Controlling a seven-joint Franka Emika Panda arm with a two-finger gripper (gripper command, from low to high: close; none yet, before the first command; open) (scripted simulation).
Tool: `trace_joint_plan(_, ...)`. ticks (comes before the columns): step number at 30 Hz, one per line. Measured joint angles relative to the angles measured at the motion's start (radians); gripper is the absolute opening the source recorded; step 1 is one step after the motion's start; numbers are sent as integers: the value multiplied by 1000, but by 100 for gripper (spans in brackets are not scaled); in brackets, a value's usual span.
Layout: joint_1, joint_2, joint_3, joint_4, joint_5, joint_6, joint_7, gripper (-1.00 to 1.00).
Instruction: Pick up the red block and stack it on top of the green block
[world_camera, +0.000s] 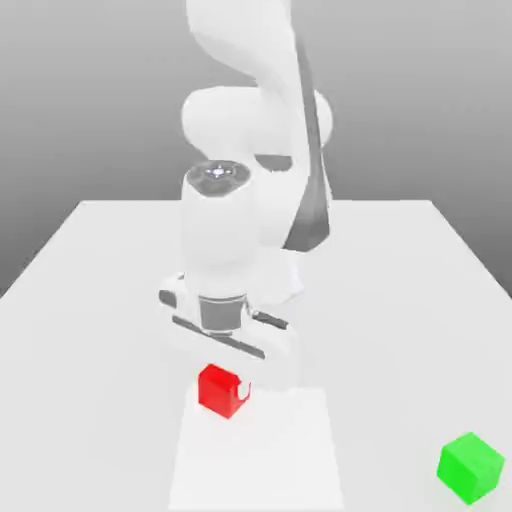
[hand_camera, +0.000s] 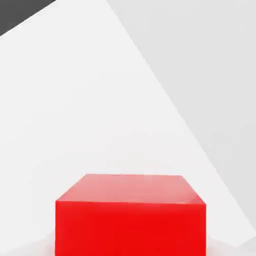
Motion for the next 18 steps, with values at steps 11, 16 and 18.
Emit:
trace_joint_plan(11,225,158,225,362,-72,-216,-238,-100)
trace_joint_plan(16,325,274,278,506,-159,-252,-286,-100)
trace_joint_plan(18,350,343,255,518,-207,-199,-259,-100)
